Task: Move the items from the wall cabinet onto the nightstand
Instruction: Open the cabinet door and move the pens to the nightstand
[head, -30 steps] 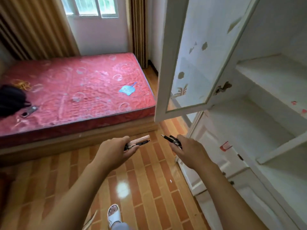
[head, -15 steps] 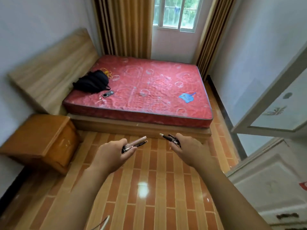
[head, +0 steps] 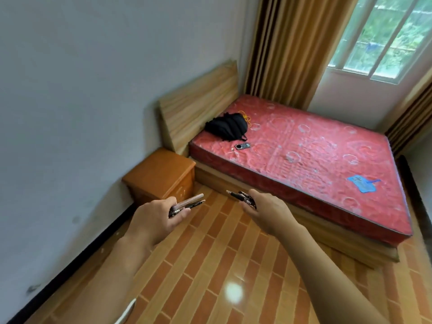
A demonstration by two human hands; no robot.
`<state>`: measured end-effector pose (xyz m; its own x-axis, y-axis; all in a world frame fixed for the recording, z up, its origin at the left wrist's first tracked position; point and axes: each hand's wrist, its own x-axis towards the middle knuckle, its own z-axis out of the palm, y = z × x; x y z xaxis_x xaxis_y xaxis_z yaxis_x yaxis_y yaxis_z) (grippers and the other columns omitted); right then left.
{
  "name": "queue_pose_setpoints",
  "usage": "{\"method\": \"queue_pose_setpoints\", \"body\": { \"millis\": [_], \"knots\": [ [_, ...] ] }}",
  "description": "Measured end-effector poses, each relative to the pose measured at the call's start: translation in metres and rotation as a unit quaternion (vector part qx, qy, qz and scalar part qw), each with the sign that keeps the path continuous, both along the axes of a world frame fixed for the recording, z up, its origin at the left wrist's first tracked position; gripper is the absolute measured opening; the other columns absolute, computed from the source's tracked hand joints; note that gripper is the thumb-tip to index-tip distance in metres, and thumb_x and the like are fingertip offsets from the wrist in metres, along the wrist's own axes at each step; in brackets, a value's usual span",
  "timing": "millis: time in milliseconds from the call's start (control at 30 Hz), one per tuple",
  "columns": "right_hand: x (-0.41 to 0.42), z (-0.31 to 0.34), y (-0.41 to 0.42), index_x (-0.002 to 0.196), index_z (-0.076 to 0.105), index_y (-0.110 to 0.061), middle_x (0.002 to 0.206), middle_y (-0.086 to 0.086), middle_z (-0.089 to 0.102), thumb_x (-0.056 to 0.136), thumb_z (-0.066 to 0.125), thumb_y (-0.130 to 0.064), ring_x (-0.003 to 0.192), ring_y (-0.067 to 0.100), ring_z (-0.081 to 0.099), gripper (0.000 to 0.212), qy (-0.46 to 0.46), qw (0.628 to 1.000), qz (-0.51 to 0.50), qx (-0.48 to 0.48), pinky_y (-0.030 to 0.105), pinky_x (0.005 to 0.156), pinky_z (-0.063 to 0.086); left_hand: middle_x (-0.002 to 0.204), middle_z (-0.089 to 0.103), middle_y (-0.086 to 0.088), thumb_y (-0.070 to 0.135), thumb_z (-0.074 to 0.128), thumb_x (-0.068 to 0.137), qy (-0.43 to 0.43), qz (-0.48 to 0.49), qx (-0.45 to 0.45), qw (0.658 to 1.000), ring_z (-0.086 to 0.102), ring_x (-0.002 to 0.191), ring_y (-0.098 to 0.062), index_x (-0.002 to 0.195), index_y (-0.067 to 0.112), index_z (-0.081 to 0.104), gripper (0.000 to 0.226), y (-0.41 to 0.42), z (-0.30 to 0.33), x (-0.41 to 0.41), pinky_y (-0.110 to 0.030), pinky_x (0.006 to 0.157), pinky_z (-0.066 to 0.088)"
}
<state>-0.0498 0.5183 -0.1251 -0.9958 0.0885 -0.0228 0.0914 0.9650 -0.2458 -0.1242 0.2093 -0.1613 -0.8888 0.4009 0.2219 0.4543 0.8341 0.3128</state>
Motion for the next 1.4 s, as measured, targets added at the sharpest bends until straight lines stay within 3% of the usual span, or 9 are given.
{"method": "queue_pose_setpoints", "body": {
  "millis": [133,300,433,533,700,833,933,1133,1400],
  "knots": [
    [-0.058,-0.001,-0.048,0.094,0.050,-0.028,0.075,-0.010,0.059,0.102,0.047,-0.057,0.062,0.010,0.057,0.030,-0.011,0.998,0.056,0.003,0.031,0.052,0.037,0.059,0.054,0.007,0.071,0.052,0.091,0.004,0.062,0.014,0.998,0.058,0.059,-0.020,0.073,0.027,0.042,0.048,-0.058,-0.007,-0.016,-0.033,0.051,0.043],
    [-0.129,-0.012,-0.103,0.091,0.049,-0.029,0.075,-0.009,0.061,0.101,0.047,-0.057,0.064,0.012,0.059,0.030,-0.027,0.993,0.113,0.003,0.032,0.054,0.040,0.056,0.051,0.006,0.075,0.044,0.085,0.005,0.131,0.020,0.991,0.059,0.057,-0.025,0.074,0.023,0.048,0.054,-0.117,-0.013,-0.043,-0.032,0.050,0.041],
    [-0.192,-0.029,-0.141,0.088,0.046,-0.031,0.075,-0.009,0.060,0.102,0.045,-0.059,0.063,0.011,0.058,0.031,-0.040,0.987,0.155,-0.014,0.034,0.057,0.046,0.061,0.059,0.002,0.077,0.039,0.083,-0.002,0.176,0.005,0.984,0.062,0.060,-0.028,0.075,0.022,0.050,0.056,-0.151,-0.018,-0.079,-0.033,0.052,0.042],
    [-0.247,-0.043,-0.167,0.089,0.047,-0.030,0.075,-0.009,0.060,0.102,0.043,-0.061,0.064,0.011,0.058,0.034,-0.040,0.981,0.189,-0.029,0.034,0.057,0.047,0.060,0.057,0.003,0.078,0.037,0.084,-0.016,0.202,-0.012,0.979,0.058,0.058,-0.023,0.075,0.024,0.049,0.056,-0.171,-0.022,-0.116,-0.033,0.052,0.043],
    [-0.341,-0.058,-0.201,0.090,0.046,-0.030,0.076,-0.007,0.061,0.103,0.039,-0.063,0.065,0.013,0.058,0.036,-0.069,0.970,0.228,-0.055,0.032,0.054,0.039,0.062,0.059,0.006,0.077,0.041,0.088,-0.052,0.240,-0.025,0.969,0.057,0.058,-0.014,0.078,0.026,0.051,0.053,-0.195,-0.028,-0.180,-0.032,0.056,0.047],
    [-0.406,-0.064,-0.220,0.088,0.046,-0.031,0.076,-0.007,0.061,0.104,0.040,-0.061,0.064,0.012,0.058,0.034,-0.081,0.963,0.251,-0.064,0.032,0.053,0.039,0.060,0.057,0.007,0.074,0.047,0.089,-0.064,0.258,-0.020,0.964,0.056,0.058,-0.016,0.078,0.024,0.052,0.052,-0.204,-0.028,-0.234,-0.030,0.055,0.043],
    [-0.440,-0.070,-0.228,0.089,0.047,-0.030,0.076,-0.007,0.061,0.103,0.040,-0.061,0.065,0.014,0.059,0.035,-0.090,0.961,0.252,-0.064,0.035,0.056,0.046,0.059,0.056,0.006,0.071,0.052,0.091,-0.080,0.259,-0.022,0.962,0.055,0.057,-0.015,0.077,0.023,0.051,0.050,-0.212,-0.033,-0.267,-0.031,0.054,0.044],
    [-0.505,-0.084,-0.233,0.090,0.047,-0.030,0.075,-0.008,0.061,0.104,0.041,-0.059,0.064,0.013,0.059,0.033,-0.105,0.966,0.229,-0.058,0.034,0.055,0.046,0.062,0.058,0.006,0.072,0.052,0.091,-0.087,0.217,-0.031,0.972,0.058,0.060,-0.021,0.078,0.026,0.049,0.049,-0.221,-0.048,-0.357,-0.031,0.054,0.044],
    [-0.589,-0.072,-0.231,0.087,0.046,-0.028,0.075,-0.006,0.060,0.104,0.044,-0.057,0.064,0.013,0.058,0.034,-0.093,0.988,0.110,-0.057,0.035,0.055,0.045,0.063,0.054,0.013,0.070,0.049,0.094,-0.090,0.093,-0.035,0.991,0.054,0.056,-0.009,0.079,0.030,0.049,0.042,-0.225,-0.045,-0.510,-0.026,0.052,0.044]
  ]
}}
